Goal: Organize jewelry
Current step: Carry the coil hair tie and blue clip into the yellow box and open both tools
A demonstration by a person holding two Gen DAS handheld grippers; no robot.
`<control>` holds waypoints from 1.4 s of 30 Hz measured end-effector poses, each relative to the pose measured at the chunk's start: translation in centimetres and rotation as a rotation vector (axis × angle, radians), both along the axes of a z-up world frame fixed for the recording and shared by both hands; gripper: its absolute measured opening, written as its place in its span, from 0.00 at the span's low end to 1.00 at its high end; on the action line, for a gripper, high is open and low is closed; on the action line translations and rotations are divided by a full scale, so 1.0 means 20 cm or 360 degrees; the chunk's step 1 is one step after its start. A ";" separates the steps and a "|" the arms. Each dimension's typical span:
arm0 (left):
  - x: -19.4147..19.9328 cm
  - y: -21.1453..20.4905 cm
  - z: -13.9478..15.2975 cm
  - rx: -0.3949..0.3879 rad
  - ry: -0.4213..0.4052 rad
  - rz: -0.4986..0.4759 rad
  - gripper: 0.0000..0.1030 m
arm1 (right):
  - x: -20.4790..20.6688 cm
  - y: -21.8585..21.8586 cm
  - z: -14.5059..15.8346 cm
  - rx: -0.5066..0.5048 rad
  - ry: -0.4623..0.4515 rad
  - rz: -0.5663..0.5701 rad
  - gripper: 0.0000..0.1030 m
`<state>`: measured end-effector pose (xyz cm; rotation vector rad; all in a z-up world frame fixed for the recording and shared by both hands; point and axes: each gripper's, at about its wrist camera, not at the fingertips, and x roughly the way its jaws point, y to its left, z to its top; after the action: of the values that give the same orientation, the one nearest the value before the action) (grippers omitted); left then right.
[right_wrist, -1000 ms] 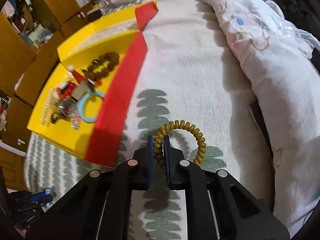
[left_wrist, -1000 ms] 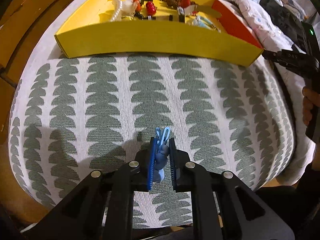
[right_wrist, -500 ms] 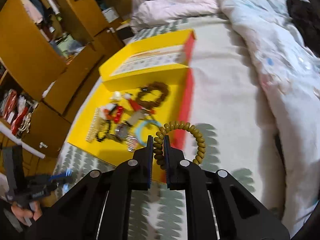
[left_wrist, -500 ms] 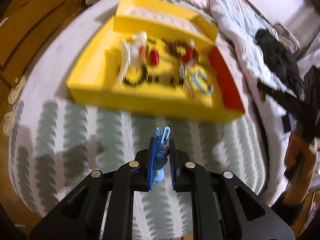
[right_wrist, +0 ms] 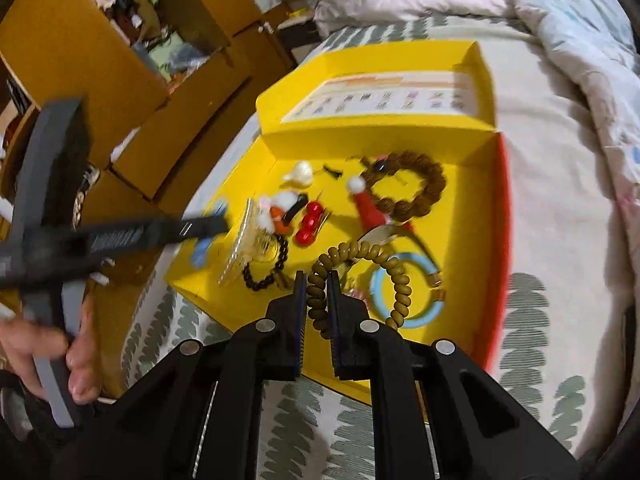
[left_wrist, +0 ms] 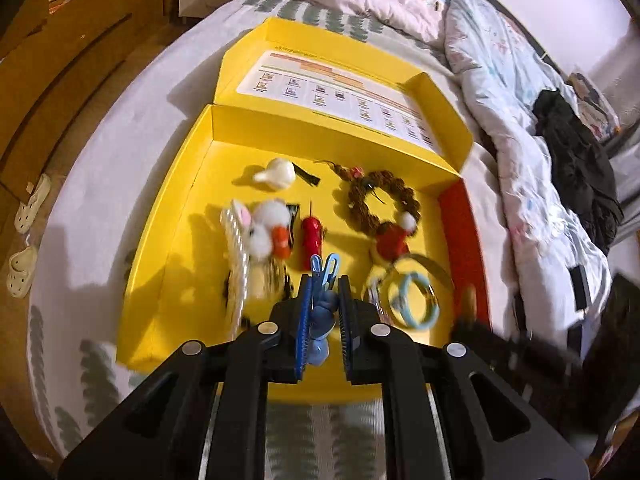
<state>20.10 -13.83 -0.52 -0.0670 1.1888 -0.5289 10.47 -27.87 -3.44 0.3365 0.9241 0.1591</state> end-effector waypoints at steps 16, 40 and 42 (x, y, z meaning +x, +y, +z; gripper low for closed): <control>0.33 -0.29 -0.24 -0.0016 0.0167 -0.0124 0.13 | 0.05 0.11 -0.16 0.0057 0.0119 0.0120 0.10; 0.42 -0.34 -0.40 0.0045 0.0243 -0.0182 0.13 | 0.12 0.17 -0.37 0.0027 0.0285 0.0153 0.15; 0.43 -0.34 -0.41 0.0042 0.0240 -0.0183 0.14 | 0.12 0.17 -0.36 0.0023 0.0263 0.0150 0.19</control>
<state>28.61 -20.60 -8.62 -0.0160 1.3523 -0.6169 12.88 -24.54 -10.64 0.3231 1.1036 0.2275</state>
